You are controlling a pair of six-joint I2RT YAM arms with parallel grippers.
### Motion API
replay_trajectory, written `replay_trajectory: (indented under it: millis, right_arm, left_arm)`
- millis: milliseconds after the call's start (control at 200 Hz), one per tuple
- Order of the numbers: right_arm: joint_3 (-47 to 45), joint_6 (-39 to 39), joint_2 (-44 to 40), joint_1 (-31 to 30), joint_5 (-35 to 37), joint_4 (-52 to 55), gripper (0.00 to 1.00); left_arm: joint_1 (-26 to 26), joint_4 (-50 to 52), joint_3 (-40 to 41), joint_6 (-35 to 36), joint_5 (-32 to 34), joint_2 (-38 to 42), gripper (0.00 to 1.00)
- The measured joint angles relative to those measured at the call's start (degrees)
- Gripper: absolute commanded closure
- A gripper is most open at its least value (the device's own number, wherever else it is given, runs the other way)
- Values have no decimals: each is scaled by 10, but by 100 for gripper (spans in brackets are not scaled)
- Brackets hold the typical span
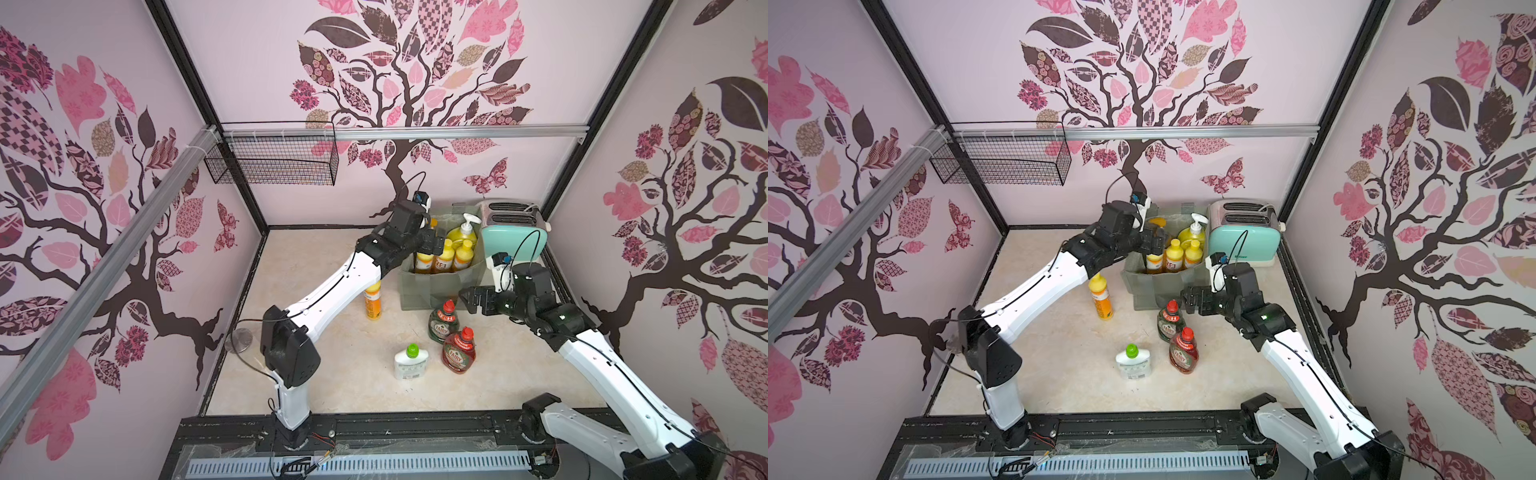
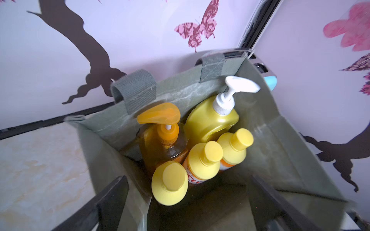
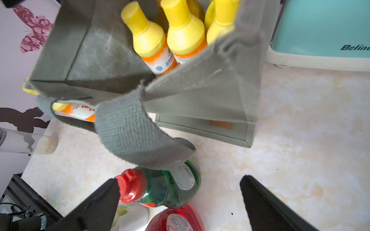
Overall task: Pack dish soap into the shopping bag
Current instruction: Place the bottle of dish soap in the shopping bag, then adjust the shopping bag at the center of the board.
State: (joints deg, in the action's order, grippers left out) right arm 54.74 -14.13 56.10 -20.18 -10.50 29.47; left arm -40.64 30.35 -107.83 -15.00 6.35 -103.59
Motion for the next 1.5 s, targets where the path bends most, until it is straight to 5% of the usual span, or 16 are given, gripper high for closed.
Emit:
replay_trajectory:
  millis: [320, 690, 1040, 1125, 1285, 1501]
  right_arm:
    - [94, 7, -1, 0, -19, 10, 5]
    - [155, 22, 114, -25, -42, -1, 21]
    - [132, 30, 105, -57, -22, 8, 34]
    - [117, 31, 93, -58, -17, 17, 34]
    - [116, 32, 73, -59, -16, 36, 30]
    - [161, 32, 22, -59, -42, 71, 27]
  left_arm:
    - [-2, 24, 144, -9, 33, 202, 5]
    - [-2, 31, 288, -34, 28, 193, 11]
    - [-19, -5, 331, -48, -11, 207, 64]
    - [-24, -10, 333, -51, -16, 210, 64]
    - [-25, -6, 332, -55, -16, 218, 41]
    - [-25, 26, 309, -45, -5, 281, 28]
